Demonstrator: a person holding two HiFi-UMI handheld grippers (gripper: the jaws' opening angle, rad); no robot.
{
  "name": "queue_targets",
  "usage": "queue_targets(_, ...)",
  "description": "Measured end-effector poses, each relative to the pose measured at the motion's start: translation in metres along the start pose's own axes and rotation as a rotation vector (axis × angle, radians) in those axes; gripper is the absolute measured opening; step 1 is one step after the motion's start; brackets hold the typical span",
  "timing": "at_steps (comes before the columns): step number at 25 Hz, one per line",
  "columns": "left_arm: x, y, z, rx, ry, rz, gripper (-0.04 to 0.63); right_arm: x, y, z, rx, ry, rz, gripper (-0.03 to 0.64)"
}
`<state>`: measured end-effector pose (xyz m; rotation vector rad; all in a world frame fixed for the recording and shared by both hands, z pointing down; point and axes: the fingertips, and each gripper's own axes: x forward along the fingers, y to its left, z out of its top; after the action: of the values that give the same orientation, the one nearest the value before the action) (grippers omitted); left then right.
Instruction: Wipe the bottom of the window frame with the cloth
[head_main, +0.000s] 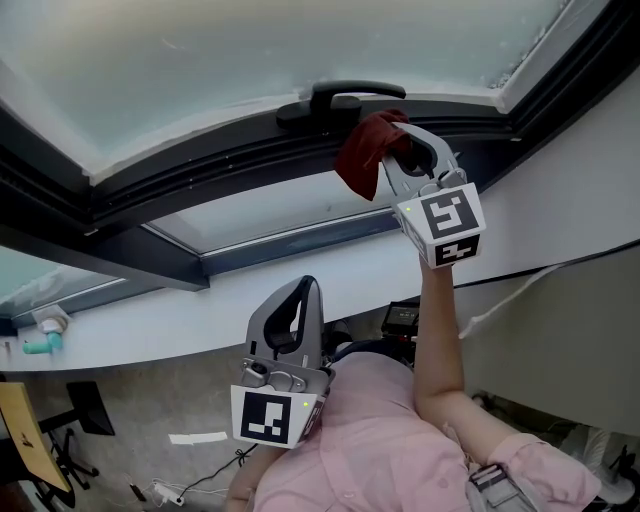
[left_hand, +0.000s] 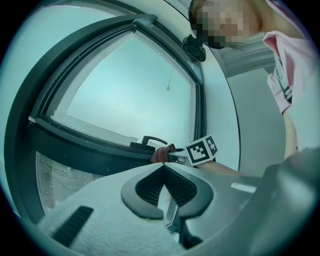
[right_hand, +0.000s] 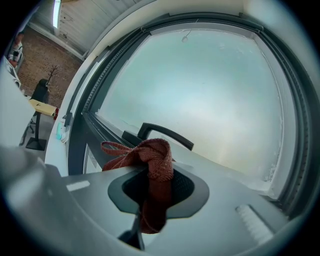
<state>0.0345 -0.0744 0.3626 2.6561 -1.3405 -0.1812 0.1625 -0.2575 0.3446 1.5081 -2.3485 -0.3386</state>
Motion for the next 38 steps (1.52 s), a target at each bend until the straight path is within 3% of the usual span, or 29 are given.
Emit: queue_targets(38, 0.046, -0.052, -0.02, -0.002, 0.027, -0.026, -0.006, -0.024, -0.063, -0.028, 0.036, -0.029, -0.001, 0.061)
